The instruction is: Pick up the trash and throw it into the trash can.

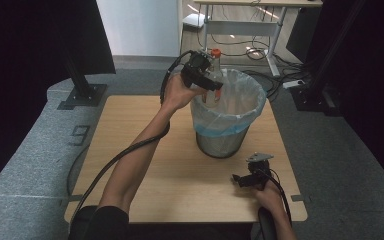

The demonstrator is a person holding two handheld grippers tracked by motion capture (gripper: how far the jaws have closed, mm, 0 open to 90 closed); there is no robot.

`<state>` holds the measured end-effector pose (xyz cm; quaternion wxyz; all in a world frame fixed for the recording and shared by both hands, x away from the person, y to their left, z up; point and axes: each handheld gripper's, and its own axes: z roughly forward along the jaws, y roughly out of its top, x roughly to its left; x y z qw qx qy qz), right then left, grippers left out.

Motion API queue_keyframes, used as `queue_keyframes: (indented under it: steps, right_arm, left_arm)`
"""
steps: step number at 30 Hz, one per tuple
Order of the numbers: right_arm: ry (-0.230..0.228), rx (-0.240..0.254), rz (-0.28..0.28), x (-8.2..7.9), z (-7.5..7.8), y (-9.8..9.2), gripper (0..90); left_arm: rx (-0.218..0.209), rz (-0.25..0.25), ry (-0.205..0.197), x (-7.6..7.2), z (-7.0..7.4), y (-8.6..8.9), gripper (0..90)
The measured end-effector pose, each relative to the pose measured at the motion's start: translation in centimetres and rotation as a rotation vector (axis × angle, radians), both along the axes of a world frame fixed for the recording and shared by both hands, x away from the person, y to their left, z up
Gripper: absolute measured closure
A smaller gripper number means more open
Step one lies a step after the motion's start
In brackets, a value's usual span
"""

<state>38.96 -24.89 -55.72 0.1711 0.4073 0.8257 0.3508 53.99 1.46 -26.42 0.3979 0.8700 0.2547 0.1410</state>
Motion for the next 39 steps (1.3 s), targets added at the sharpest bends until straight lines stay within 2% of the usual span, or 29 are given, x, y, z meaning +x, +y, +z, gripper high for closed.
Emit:
queue_keyframes:
  steps: [5,8,14,18,19,20,22,25,28,35,39]
  right_arm:
    - [0.001,0.000,0.001,0.0,0.0,0.0,0.0]
    - [0.000,0.000,0.001,0.0,0.0,0.0,0.0]
    - [-0.001,0.000,0.003,0.0,0.0,0.0,0.0]
    - [-0.001,0.000,0.003,0.0,0.0,0.0,0.0]
    - [0.001,0.001,0.002,0.0,0.0,0.0,0.0]
    - [0.002,0.001,0.002,-0.1,0.0,0.0,0.0]
    - [0.001,0.001,0.002,-0.1,0.0,0.0,0.0]
    - [0.001,0.000,0.007,-0.1,0.0,0.1,0.0]
    - [0.001,0.000,0.007,-0.1,0.0,0.1,0.0]
    - [-0.001,-0.001,0.009,-0.1,0.0,0.1,0.0]
    - [-0.001,-0.002,0.009,-0.1,0.0,0.1,0.0]
  left_arm:
    - [0.008,-0.005,0.016,0.3,-2.0,-0.4,28.2]
    - [0.014,-0.006,0.018,0.3,-2.5,-0.6,28.2]
    - [0.062,0.002,0.010,0.3,-3.9,-0.9,28.1]
    - [0.051,0.005,0.010,0.3,-3.9,-0.8,27.9]
    - [0.033,-0.004,-0.003,0.2,-3.8,-0.7,27.3]
    - [0.022,-0.007,-0.004,0.2,-3.7,-0.5,23.2]
    - [0.036,-0.014,-0.016,0.0,-3.6,-0.3,10.6]
    - [0.020,-0.012,-0.030,-0.2,-3.4,0.3,0.0]
    - [-0.019,-0.020,-0.030,-0.5,-3.0,1.3,0.0]
    - [-0.059,-0.002,-0.043,-1.2,-2.0,4.5,0.0]
    - [-0.048,0.010,-0.059,-1.9,-1.8,6.4,0.0]
